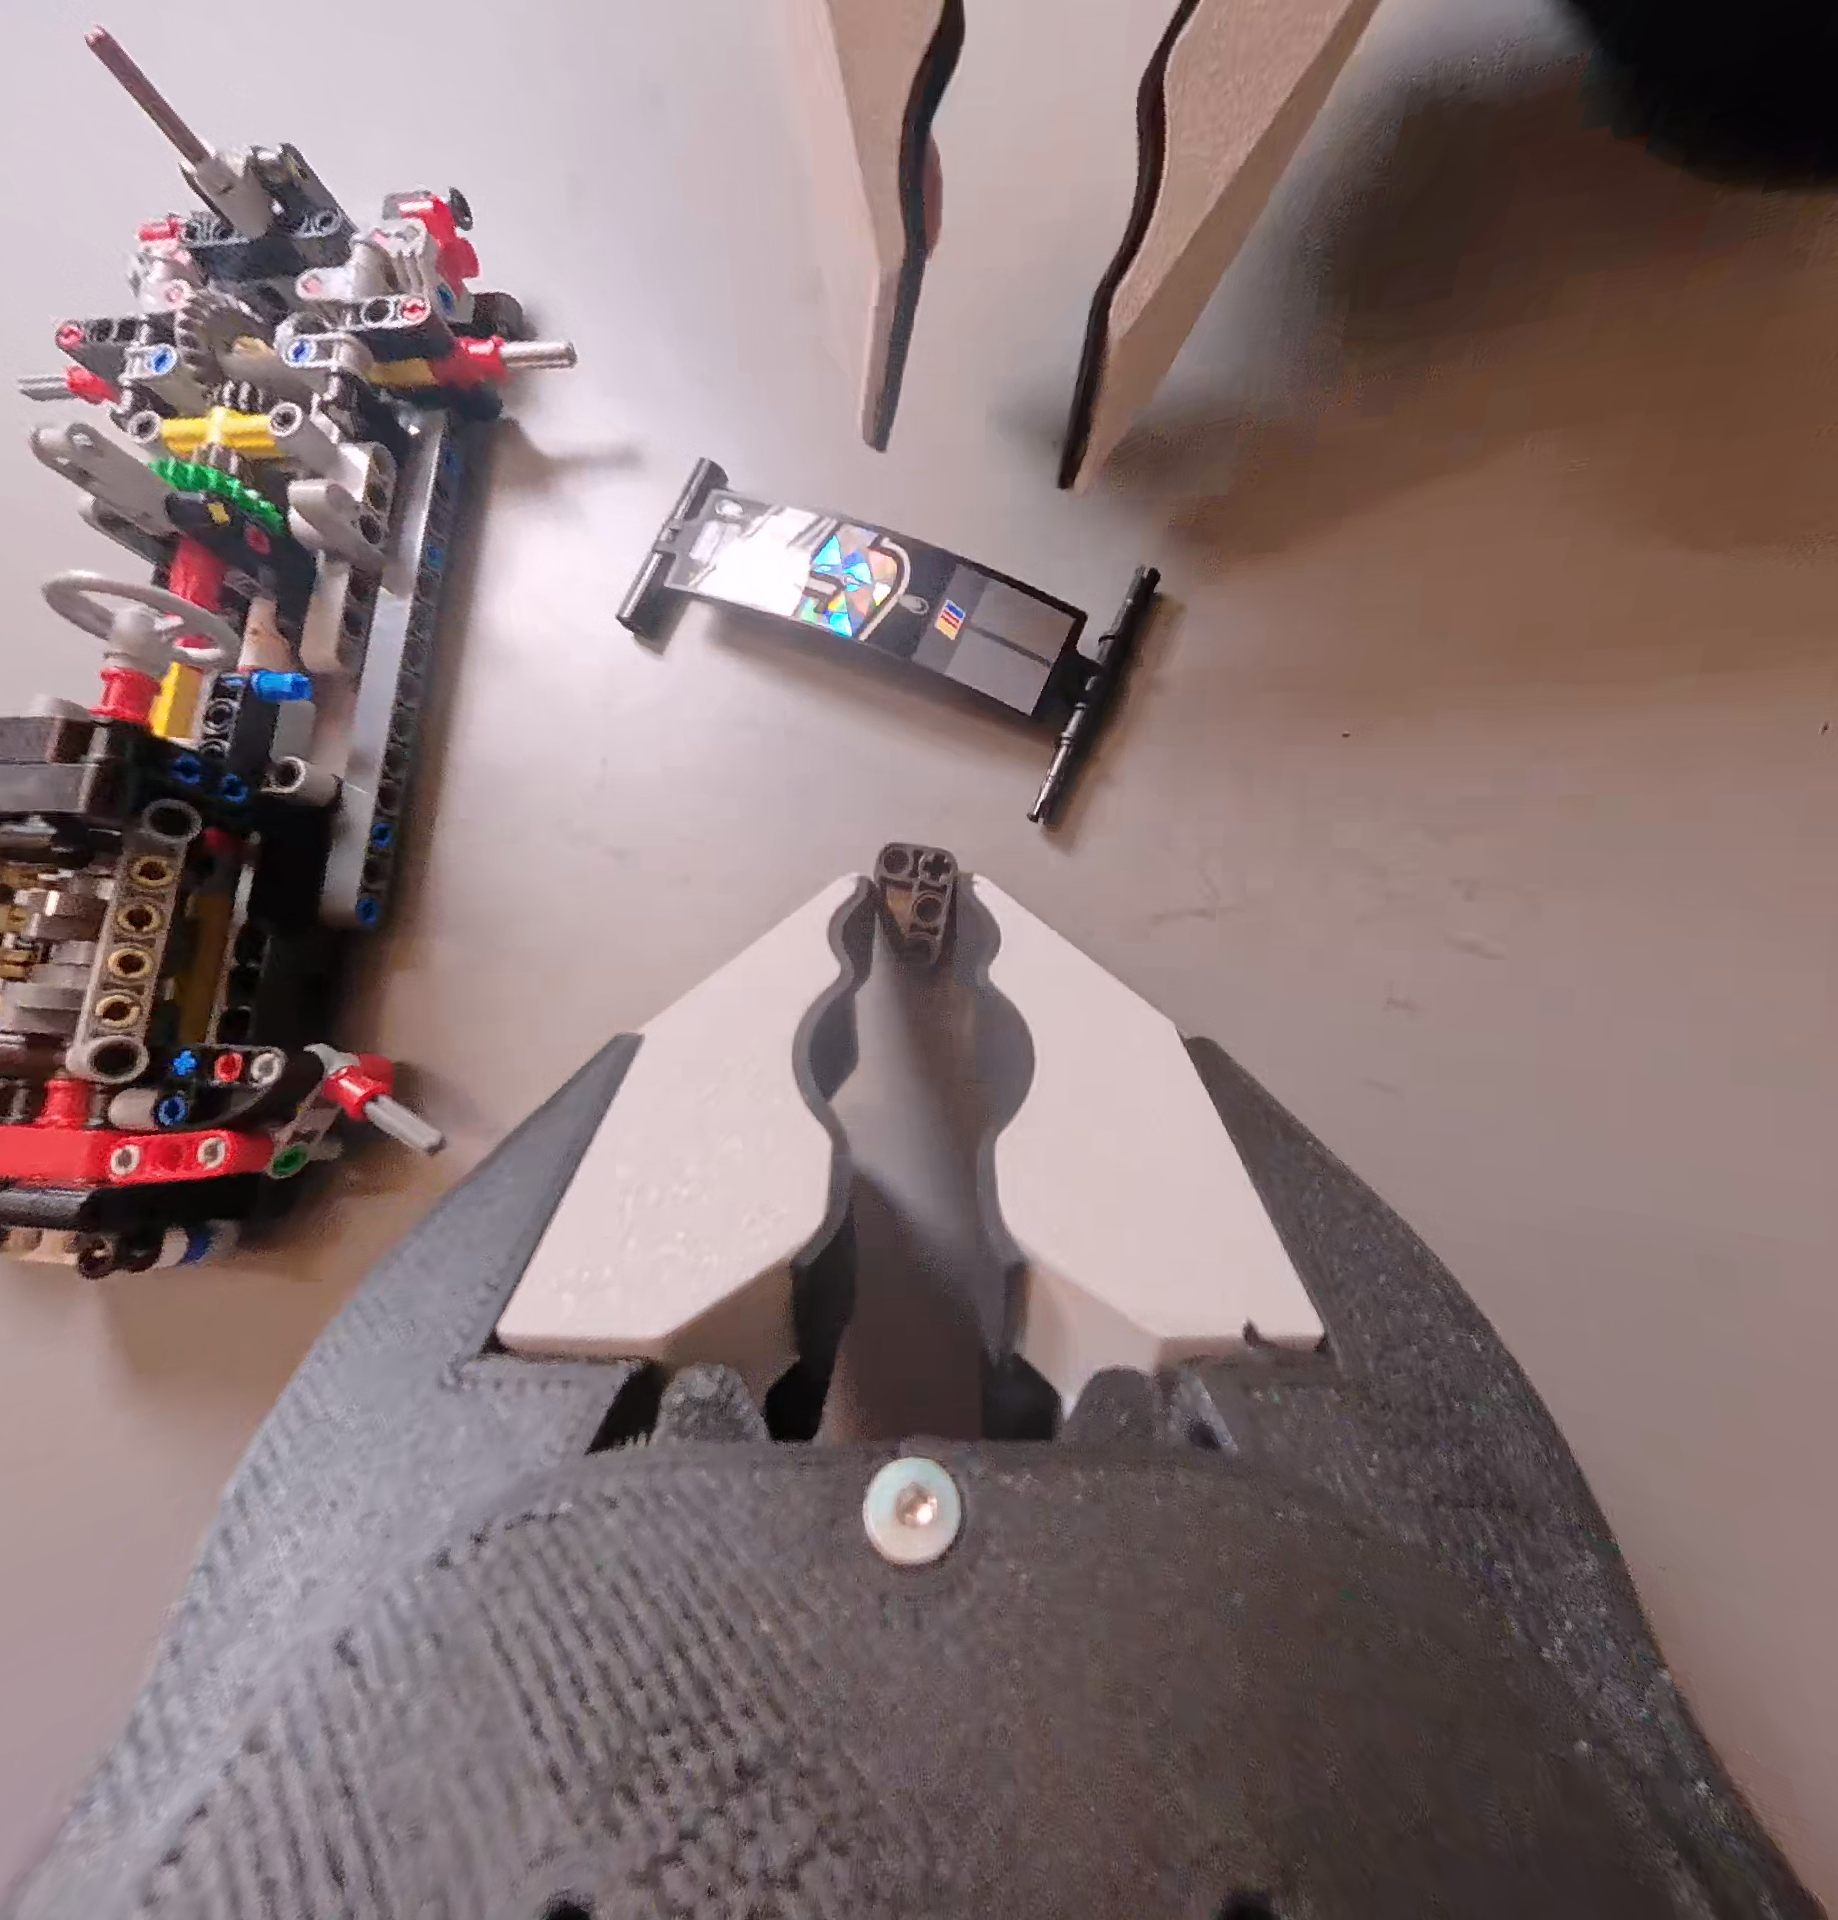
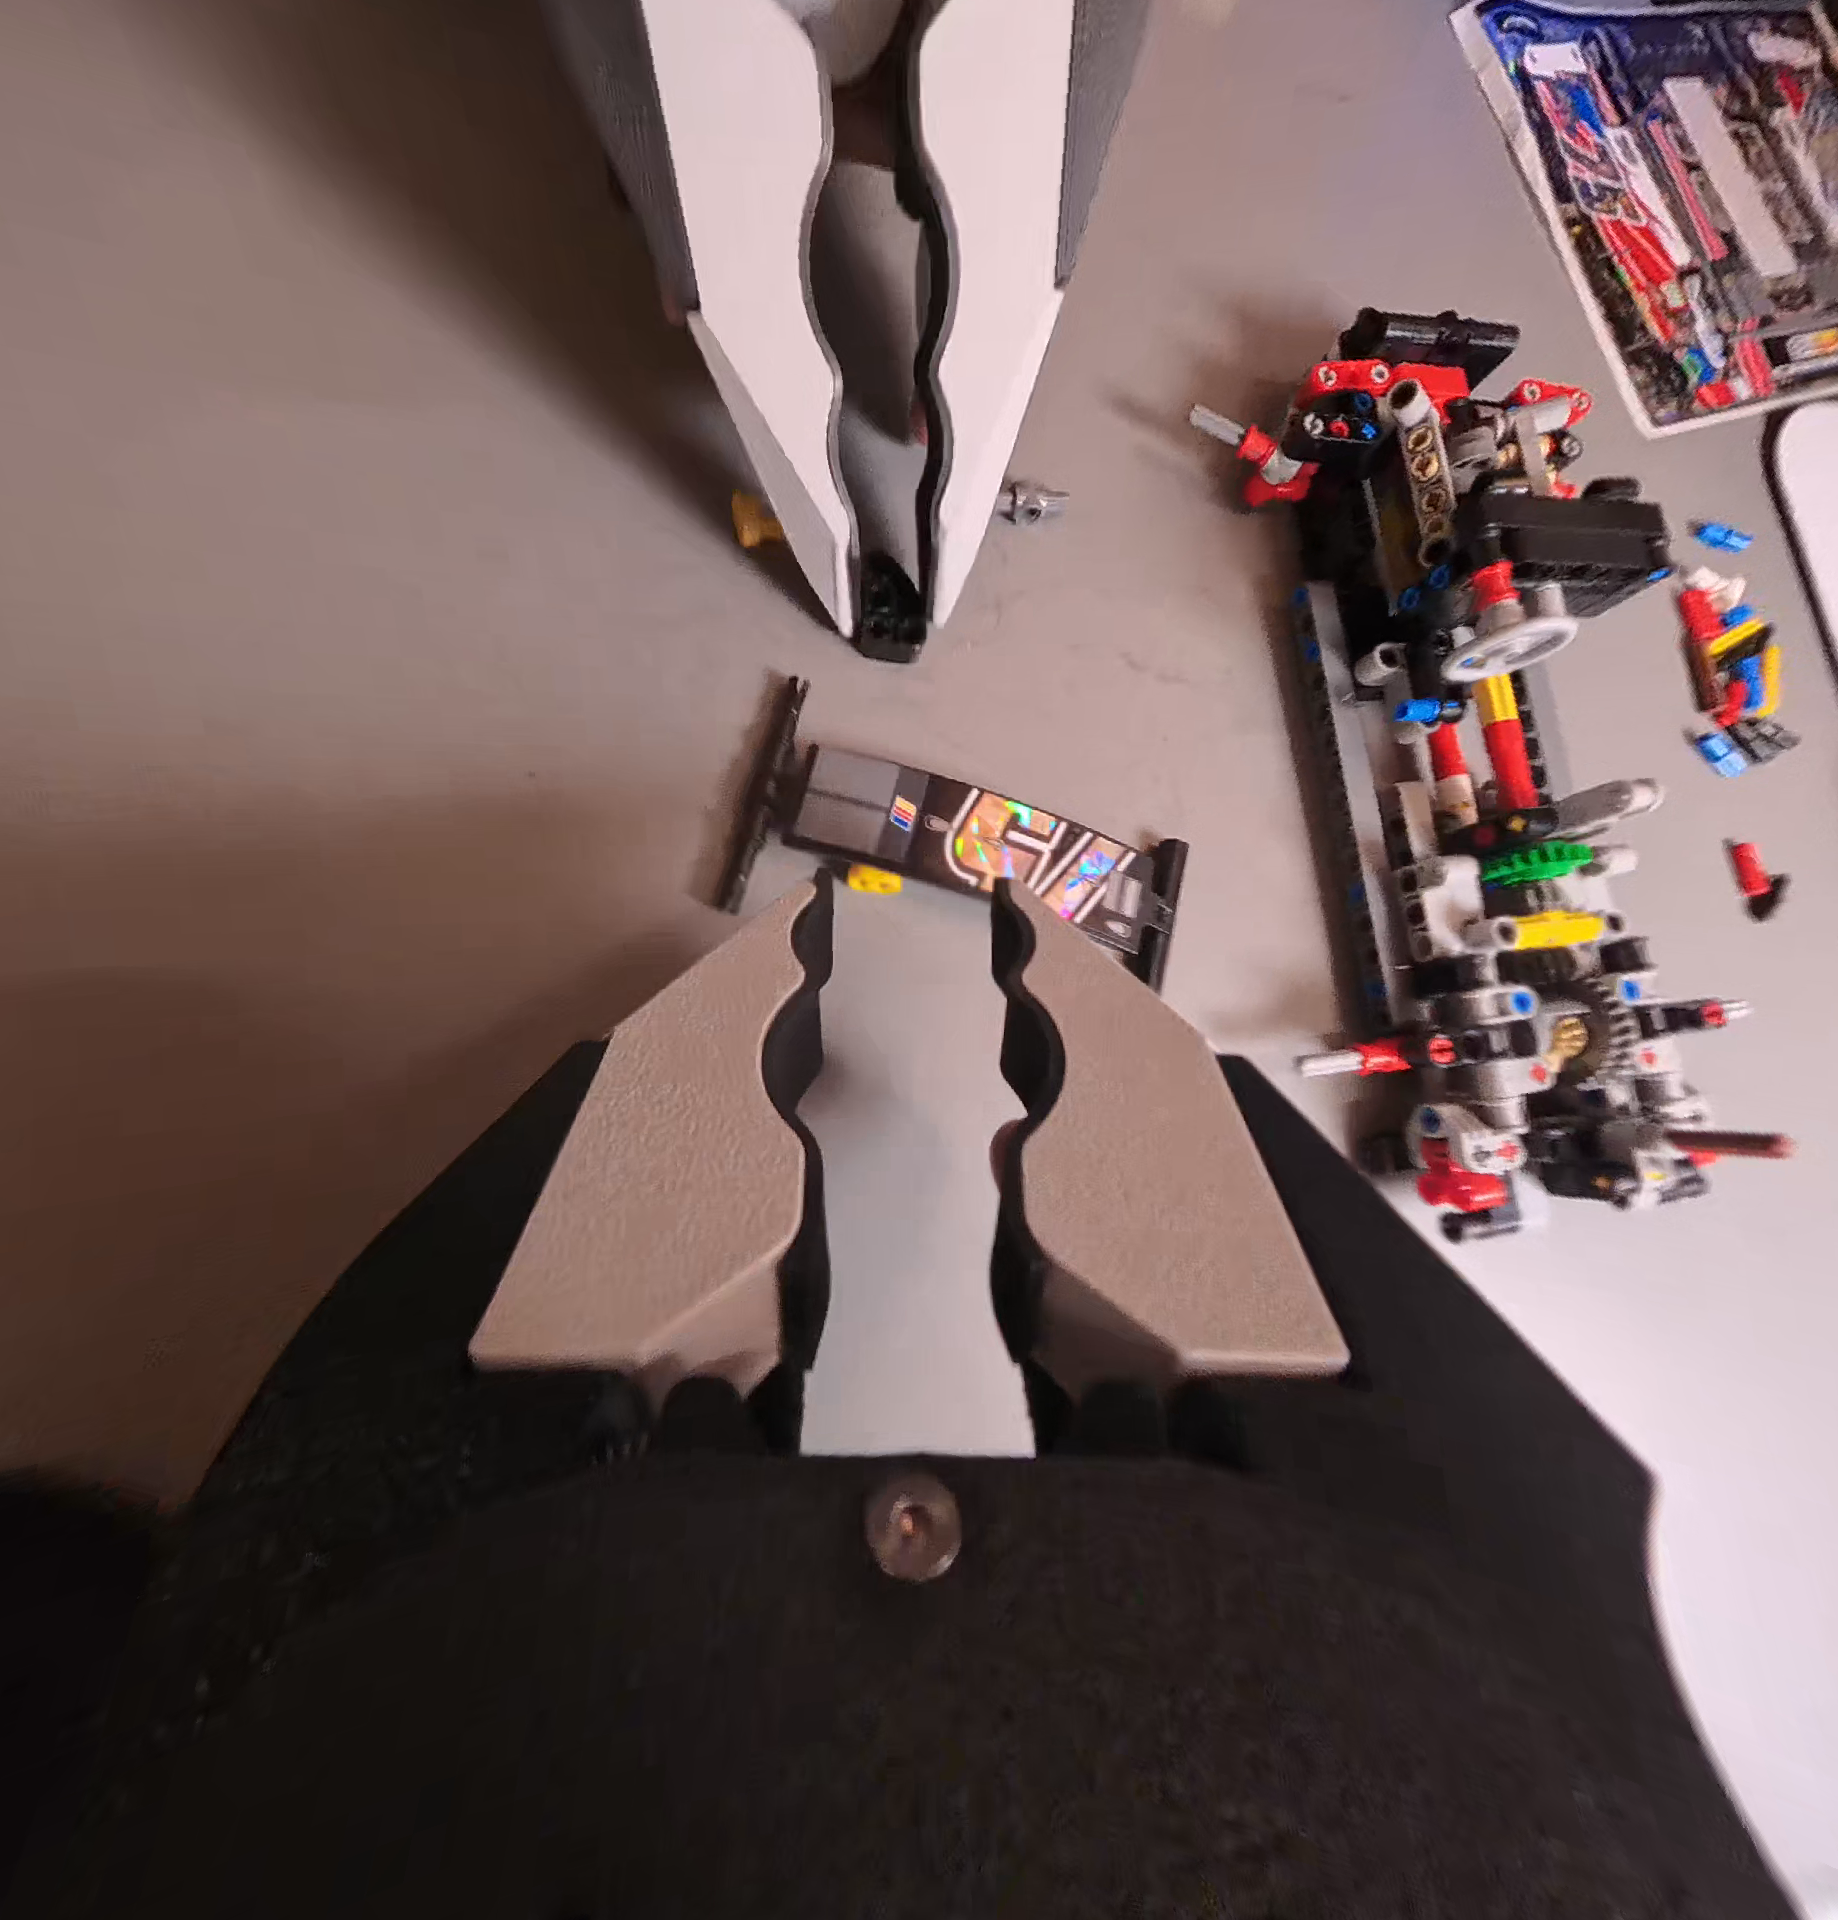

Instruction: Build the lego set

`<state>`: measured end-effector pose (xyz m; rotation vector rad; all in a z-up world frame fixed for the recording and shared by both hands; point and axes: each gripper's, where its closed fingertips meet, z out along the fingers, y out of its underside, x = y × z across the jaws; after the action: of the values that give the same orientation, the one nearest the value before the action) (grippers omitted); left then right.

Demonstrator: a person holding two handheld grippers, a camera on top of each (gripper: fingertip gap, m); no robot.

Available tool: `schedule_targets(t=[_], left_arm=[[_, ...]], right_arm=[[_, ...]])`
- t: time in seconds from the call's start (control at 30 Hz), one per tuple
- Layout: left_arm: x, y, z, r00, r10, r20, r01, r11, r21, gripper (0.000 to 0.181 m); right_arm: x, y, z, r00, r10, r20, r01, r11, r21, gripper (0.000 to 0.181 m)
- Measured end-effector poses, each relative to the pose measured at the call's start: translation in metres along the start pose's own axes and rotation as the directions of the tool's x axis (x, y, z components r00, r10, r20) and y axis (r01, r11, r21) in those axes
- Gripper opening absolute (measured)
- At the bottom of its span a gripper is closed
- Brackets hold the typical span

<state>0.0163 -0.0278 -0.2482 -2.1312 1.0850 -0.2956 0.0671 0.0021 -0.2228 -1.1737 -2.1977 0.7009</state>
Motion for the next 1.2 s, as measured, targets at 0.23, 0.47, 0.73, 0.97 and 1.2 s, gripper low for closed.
schedule_targets(t=[0.23, 0.47, 0.73, 0.97, 1.2], left_arm=[[0.009, -0.007, -0.009, 0.976, -0.189, -0.106, 0.199, 0.976, 0.086, 0.013], [0.016, -0.016, -0.028, 0.929, -0.284, -0.237, 0.335, 0.918, 0.212, 0.013], [0.014, -0.019, -0.033, 0.871, -0.395, -0.292, 0.462, 0.861, 0.213, 0.013], [0.002, -0.038, -0.057, 0.689, -0.514, -0.51, 0.697, 0.663, 0.274, 0.013], [0.006, -0.055, -0.08, 0.482, -0.467, -0.741, 0.837, 0.496, 0.232, 0.013]], right_arm=[[0.008, 0.008, 0.005, 0.961, -0.243, 0.13, 0.259, 0.957, -0.132, 0.046], [0.002, 0.0, 0.028, 0.857, -0.417, 0.302, 0.485, 0.851, -0.201, 0.05], [-0.005, -0.025, 0.038, 0.897, -0.375, 0.235, 0.404, 0.911, -0.088, 0.024], [0.001, -0.04, 0.012, 0.949, -0.312, -0.049, 0.314, 0.949, 0.029, 0.023], [-0.018, -0.057, -0.001, 0.959, -0.264, -0.108, 0.277, 0.95, 0.143, 0.022]])
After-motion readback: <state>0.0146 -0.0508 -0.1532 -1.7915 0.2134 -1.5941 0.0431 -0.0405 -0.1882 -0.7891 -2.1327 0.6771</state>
